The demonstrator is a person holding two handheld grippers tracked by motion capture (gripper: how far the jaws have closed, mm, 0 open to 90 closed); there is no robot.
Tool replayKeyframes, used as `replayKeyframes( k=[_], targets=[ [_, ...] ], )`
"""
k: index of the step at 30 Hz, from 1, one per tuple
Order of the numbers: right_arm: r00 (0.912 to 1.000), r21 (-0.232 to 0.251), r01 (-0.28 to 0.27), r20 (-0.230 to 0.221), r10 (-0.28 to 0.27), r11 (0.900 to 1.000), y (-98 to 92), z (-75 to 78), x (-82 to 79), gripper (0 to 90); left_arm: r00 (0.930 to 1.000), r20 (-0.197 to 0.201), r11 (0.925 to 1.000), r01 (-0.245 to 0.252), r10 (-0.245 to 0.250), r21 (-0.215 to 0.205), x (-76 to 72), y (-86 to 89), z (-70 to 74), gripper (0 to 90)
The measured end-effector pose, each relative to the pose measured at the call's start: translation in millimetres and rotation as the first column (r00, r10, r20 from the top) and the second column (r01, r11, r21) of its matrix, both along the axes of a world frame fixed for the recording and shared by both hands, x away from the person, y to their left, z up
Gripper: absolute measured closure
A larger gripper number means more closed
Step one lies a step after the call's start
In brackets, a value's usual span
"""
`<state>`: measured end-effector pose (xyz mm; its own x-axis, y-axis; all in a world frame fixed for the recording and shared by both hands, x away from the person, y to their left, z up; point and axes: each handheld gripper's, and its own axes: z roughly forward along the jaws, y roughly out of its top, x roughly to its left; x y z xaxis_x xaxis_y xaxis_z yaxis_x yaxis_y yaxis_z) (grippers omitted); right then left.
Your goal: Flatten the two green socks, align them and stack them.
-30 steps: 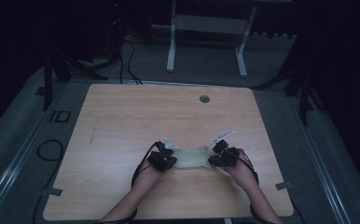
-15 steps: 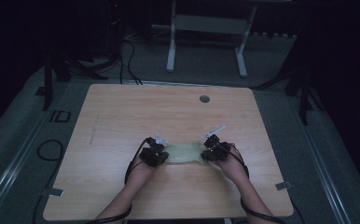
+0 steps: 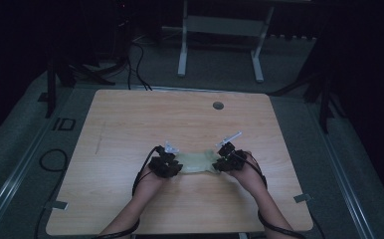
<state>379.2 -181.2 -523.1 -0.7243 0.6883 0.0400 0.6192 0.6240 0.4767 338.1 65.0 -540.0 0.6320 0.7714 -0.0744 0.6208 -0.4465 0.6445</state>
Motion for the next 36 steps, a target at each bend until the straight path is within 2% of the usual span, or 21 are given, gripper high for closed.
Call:
replayKeyframes(
  k=[2, 6, 8, 11, 12, 16, 19, 22, 26, 31, 36],
  targets=[
    [0.9999, 0.01, -0.007, 0.01, 0.007, 1.0, 0.0, 3.9, -2.2, 59.8, 0.9999, 0.004, 0.9999, 0.017, -0.017, 0.004, -2.4, -2.5, 3.6, 57.2],
    [0.9991, 0.033, -0.009, 0.042, 0.008, 0.999, 0.4, 10.1, -7.0, 38.2, 0.9995, 0.011, 0.9993, 0.031, -0.031, -0.023, -5.8, -3.9, 8.4, 42.0],
    [0.9985, 0.048, -0.006, 0.055, 0.004, 0.999, 0.0, 11.9, -8.9, 31.5, 0.9997, 0.023, 0.999, 0.009, -0.008, -0.043, -6.6, -3.0, 9.1, 34.0],
    [0.999, 0.073, -0.014, 0.042, 0.011, 0.997, -3.3, 13.1, -9.7, 19.4, 0.9997, 0.005, 0.9988, -0.023, 0.024, -0.044, -5.9, -1.9, 7.8, 19.6],
    [0.999, 0.079, -0.009, 0.044, 0.006, 0.997, -4.5, 13.0, -9.7, 19.1, 0.9997, 0.0, 0.9987, -0.023, 0.023, -0.045, -6.2, -1.3, 7.1, 13.9],
    [0.9982, 0.103, 0.017, 0.054, -0.023, 0.995, -11.9, 13.0, -9.8, 14.8, 0.9995, 0.0, 0.9972, -0.032, 0.032, -0.067, -8.1, 3.2, 5.3, 11.0],
    [0.9973, 0.135, 0.027, 0.064, -0.036, 0.991, -18.7, 13.1, -11.2, 14.8, 0.9989, 0.004, 0.995, -0.046, 0.047, -0.088, -10.6, 8.5, 3.4, 8.6],
    [0.9953, 0.136, 0.038, 0.083, -0.05, 0.99, -25.2, 11.6, -14.8, 14.8, 0.9976, 0.015, 0.9933, -0.065, 0.067, -0.096, -13.4, 13.7, 0.6, 7.1],
    [0.9952, 0.127, 0.036, 0.086, -0.047, 0.991, -32.3, 9.8, -18.8, 14.8, 0.9958, -0.008, 0.9924, -0.092, 0.091, -0.082, -16.2, 18.3, -2.3, 2.5],
    [0.9955, 0.118, 0.026, 0.087, -0.036, 0.993, -40.4, 8.0, -24.6, 14.5, 0.9967, -0.003, 0.9944, -0.081, 0.081, -0.068, -22.7, 25.8, -4.4, 2.1],
    [0.9952, 0.114, 0.021, 0.092, -0.031, 0.993, -50.3, 5.7, -32.5, 14.2, 0.9956, 0.013, 0.993, -0.092, 0.093, -0.075, -31.3, 37.9, -5.2, 2.1]
  ],
)
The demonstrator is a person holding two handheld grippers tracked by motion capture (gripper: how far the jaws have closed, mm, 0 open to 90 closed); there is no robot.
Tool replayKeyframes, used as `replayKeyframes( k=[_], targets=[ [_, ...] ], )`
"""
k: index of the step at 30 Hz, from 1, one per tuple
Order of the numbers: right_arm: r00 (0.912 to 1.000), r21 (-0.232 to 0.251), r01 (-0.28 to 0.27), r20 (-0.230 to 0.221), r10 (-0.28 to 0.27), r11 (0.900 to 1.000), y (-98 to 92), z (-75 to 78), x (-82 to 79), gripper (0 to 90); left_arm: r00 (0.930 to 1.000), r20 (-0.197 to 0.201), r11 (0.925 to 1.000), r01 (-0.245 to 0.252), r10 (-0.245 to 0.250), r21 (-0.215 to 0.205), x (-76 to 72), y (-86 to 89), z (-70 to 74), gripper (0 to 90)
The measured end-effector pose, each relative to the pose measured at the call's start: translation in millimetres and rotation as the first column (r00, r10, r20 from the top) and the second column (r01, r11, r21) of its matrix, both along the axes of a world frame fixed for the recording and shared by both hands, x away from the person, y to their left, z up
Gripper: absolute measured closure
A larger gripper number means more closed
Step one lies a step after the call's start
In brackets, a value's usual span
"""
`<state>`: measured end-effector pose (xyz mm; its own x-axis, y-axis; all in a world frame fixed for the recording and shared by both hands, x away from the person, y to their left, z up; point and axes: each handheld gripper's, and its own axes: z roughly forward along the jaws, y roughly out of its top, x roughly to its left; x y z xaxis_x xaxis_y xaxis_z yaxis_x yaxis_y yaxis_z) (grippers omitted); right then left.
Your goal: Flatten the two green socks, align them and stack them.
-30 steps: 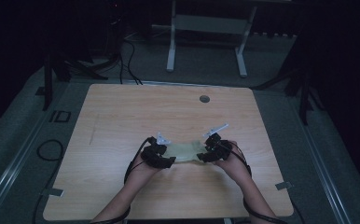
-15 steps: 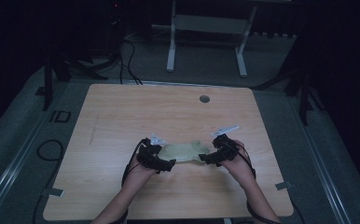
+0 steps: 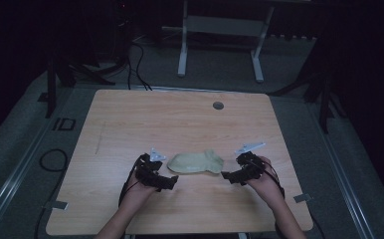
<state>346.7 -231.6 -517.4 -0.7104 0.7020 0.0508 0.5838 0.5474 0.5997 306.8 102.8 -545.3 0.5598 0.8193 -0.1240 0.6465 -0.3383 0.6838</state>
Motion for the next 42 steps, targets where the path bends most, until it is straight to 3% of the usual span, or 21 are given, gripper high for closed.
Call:
replayKeyframes(
  k=[4, 11, 14, 21, 30, 35, 42],
  targets=[
    [1.0, -0.002, 0.004, 0.008, -0.004, 1.0, -8.5, -1.4, -4.9, 14.1, 1.0, 0.008, 1.0, -0.003, 0.003, -0.009, -6.8, 12.5, -1.4, 2.1],
    [0.9988, 0.026, 0.04, 0.026, -0.041, 0.999, -36.1, -3.6, -15.6, 13.3, 0.9998, 0.011, 0.9997, 0.017, -0.017, 0.019, -19.9, 26.4, -5.6, 2.1],
    [0.9981, 0.03, 0.048, 0.037, -0.049, 0.998, -44.4, -4.4, -20.8, 13.0, 0.9998, 0.014, 0.9999, 0.011, -0.011, -0.006, -25.9, 34.1, -6.6, 2.1],
    [0.9938, 0.031, 0.065, 0.089, -0.067, 0.997, -62.7, -7.5, -33.4, 12.6, 0.9997, 0.021, 0.9999, -0.01, 0.01, 0.004, -40.2, 53.6, -7.5, 2.1],
    [0.9882, 0.065, 0.101, 0.109, -0.108, 0.993, -84.7, -15.1, -50.0, 12.6, 0.9989, 0.042, 0.9996, -0.023, 0.023, 0.015, -63.0, 76.0, -16.1, 2.1],
    [0.9824, 0.086, 0.131, 0.123, -0.141, 0.988, -95.5, -20.8, -57.5, 12.2, 0.9978, 0.05, 0.9991, -0.042, 0.042, 0.0, -72.5, 88.6, -19.8, 2.1],
    [0.958, 0.157, 0.183, 0.193, -0.212, 0.97, -112.8, -20.6, -71.1, 11.9, 0.9931, 0.076, 0.996, -0.088, 0.089, -0.016, -82.6, 105.8, -23.1, 2.1]
  ],
)
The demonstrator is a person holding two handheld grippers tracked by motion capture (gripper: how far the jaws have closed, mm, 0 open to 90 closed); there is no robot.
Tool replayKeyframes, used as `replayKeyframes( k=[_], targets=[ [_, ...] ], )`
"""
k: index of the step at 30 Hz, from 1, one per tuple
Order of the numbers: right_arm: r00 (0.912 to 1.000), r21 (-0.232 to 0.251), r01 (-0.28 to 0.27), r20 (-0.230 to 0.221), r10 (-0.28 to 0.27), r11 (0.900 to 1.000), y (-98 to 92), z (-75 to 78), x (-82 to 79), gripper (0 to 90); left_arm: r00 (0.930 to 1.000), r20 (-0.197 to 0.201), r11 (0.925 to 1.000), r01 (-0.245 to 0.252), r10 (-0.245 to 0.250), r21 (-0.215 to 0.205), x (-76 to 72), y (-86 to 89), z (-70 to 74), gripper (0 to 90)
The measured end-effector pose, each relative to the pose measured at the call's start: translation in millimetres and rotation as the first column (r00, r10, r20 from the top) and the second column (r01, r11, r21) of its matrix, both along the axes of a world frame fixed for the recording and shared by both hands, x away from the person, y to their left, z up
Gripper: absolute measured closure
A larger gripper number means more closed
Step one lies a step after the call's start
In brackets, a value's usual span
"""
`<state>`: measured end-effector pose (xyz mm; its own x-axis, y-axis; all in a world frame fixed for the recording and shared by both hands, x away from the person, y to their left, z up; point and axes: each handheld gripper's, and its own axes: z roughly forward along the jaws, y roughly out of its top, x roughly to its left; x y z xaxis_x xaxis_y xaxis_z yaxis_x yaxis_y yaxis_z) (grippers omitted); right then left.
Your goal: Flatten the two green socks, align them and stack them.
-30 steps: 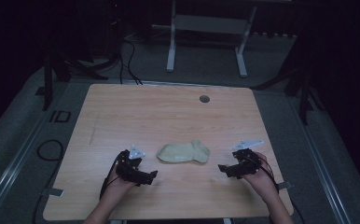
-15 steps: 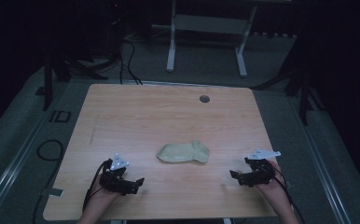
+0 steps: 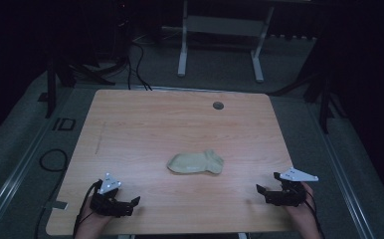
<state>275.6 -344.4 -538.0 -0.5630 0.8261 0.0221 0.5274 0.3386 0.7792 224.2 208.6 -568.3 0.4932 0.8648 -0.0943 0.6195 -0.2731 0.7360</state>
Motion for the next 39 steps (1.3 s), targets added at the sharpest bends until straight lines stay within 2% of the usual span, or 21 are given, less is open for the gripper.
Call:
replayKeyframes(
  k=[2, 5, 8, 12, 17, 23, 29, 33, 34, 36, 37, 39],
  targets=[
    [0.9999, 0.01, 0.016, 0.004, -0.016, 1.0, -4.6, -0.9, -3.1, 11.9, 0.9998, 0.013, 0.9999, -0.012, 0.012, -0.001, -2.5, 5.3, 0.7, 2.1],
    [0.9992, 0.016, 0.039, 0.0, -0.039, 0.999, -10.7, -3.3, -7.4, 12.0, 0.9993, 0.021, 0.9992, -0.031, 0.031, -0.025, -7.2, 13.1, 0.6, 2.1],
    [0.9985, 0.025, 0.054, -0.006, -0.054, 0.998, -15.1, -6.0, -11.0, 12.0, 0.9986, 0.023, 0.9987, -0.047, 0.048, -0.021, -10.5, 19.1, -0.7, 2.2],
    [0.9963, 0.021, 0.083, -0.022, -0.083, 0.996, -21.8, -11.8, -14.9, 12.0, 0.9953, 0.026, 0.9951, -0.092, 0.093, -0.035, -16.7, 33.0, -0.4, 2.2],
    [0.9921, 0.02, 0.125, -0.013, -0.124, 0.992, -28.2, -15.5, -18.5, 12.0, 0.9896, 0.043, 0.9898, -0.135, 0.137, -0.046, -21.8, 46.0, 1.7, 2.2],
    [0.98, 0.05, 0.199, 0.004, -0.199, 0.979, -39.2, -17.7, -21.9, 12.1, 0.9823, 0.038, 0.9814, -0.181, 0.183, -0.064, -27.3, 60.4, 1.2, 2.2],
    [0.9606, 0.025, 0.274, 0.044, -0.274, 0.962, -47.8, -20.7, -27.1, 12.3, 0.9708, 0.045, 0.9697, -0.232, 0.235, -0.078, -30.8, 71.4, 0.8, 2.2],
    [0.946, 0.031, 0.315, 0.07, -0.317, 0.949, -50.7, -21.7, -28.1, 12.2, 0.9592, 0.061, 0.9594, -0.271, 0.276, -0.077, -33.1, 74.5, -0.7, 2.2],
    [0.9416, 0.038, 0.326, 0.076, -0.328, 0.945, -51.3, -22.0, -28.2, 12.3, 0.9539, 0.076, 0.9557, -0.285, 0.29, -0.073, -34.2, 74.3, -0.8, 2.2],
    [0.9338, 0.049, 0.344, 0.089, -0.347, 0.938, -52.4, -21.7, -28.5, 12.3, 0.9345, 0.152, 0.9466, -0.314, 0.322, -0.07, -38.1, 73.7, 0.7, 2.2],
    [0.9302, 0.057, 0.351, 0.095, -0.355, 0.935, -53.0, -21.3, -28.7, 12.2, 0.9254, 0.161, 0.9393, -0.337, 0.343, -0.066, -38.5, 74.7, 2.1, 2.2],
    [0.9239, 0.058, 0.363, 0.106, -0.368, 0.93, -53.7, -20.7, -28.5, 12.2, 0.9096, 0.166, 0.9245, -0.372, 0.381, -0.082, -38.5, 78.4, 3.1, 2.2]
  ],
)
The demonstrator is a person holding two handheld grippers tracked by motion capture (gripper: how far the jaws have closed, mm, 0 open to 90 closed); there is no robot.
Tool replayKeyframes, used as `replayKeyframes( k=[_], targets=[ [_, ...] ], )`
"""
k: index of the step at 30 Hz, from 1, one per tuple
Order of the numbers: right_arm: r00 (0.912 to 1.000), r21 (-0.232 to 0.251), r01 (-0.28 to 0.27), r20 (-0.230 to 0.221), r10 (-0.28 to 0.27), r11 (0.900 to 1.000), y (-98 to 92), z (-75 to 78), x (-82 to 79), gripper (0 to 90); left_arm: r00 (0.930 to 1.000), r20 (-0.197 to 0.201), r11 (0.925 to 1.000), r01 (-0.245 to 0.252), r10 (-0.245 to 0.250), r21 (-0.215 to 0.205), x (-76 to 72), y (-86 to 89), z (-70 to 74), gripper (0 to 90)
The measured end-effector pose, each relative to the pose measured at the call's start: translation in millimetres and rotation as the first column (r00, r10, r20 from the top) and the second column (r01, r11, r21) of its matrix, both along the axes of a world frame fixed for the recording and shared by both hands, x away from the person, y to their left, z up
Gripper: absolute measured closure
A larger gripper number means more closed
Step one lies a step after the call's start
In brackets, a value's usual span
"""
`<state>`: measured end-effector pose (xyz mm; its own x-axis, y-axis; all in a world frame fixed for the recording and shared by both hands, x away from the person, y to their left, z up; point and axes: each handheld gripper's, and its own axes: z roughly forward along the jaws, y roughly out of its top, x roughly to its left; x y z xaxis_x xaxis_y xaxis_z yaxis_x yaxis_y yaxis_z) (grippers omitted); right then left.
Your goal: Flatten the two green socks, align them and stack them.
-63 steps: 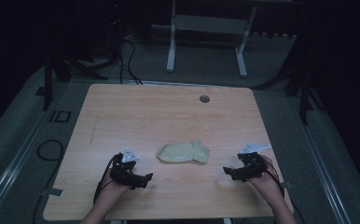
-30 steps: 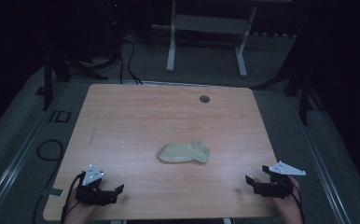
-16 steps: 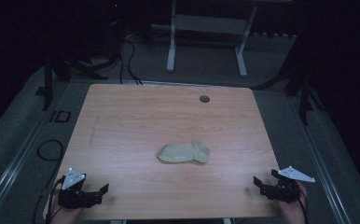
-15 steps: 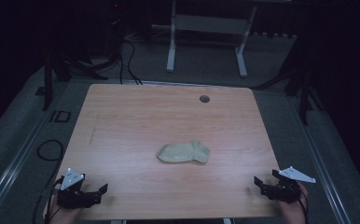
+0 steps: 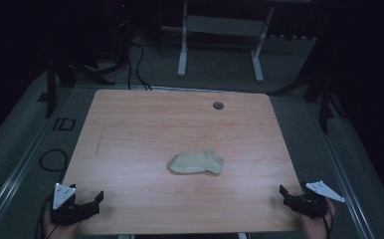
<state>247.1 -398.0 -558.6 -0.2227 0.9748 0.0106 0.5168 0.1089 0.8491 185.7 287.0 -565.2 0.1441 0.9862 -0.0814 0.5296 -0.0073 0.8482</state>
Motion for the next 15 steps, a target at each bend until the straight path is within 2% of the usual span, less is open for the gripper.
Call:
replayKeyframes(
  k=[3, 8, 10, 13, 15],
  targets=[
    [0.9998, -0.02, 0.015, 0.014, -0.015, 1.0, 1.0, -0.4, 1.0, 12.2, 0.9992, 0.021, 0.9992, -0.035, 0.035, 0.016, -0.9, 1.8, 0.4, 2.2],
    [0.9992, -0.032, 0.029, 0.028, -0.028, 0.999, 1.2, -1.6, 2.2, 12.2, 0.9976, 0.047, 0.9986, -0.051, 0.052, -0.012, -3.4, 3.7, -3.0, 2.2],
    [0.999, -0.029, 0.029, 0.036, -0.028, 0.999, 0.1, -1.4, 2.6, 12.2, 0.9978, 0.034, 0.9984, -0.057, 0.056, 0.004, -2.8, 3.1, -4.6, 2.2],
    [0.9991, -0.024, 0.021, 0.038, -0.02, 1.0, -0.9, -0.6, 3.9, 12.2, 0.9958, 0.06, 0.9966, -0.071, 0.069, 0.041, -3.5, 0.8, -3.1, 2.2],
    [0.9992, -0.032, 0.022, 0.035, -0.021, 0.999, -0.2, -1.2, 5.0, 12.2, 0.9947, 0.066, 0.9959, -0.081, 0.079, 0.039, -3.1, 0.6, -2.4, 2.2]
  ],
)
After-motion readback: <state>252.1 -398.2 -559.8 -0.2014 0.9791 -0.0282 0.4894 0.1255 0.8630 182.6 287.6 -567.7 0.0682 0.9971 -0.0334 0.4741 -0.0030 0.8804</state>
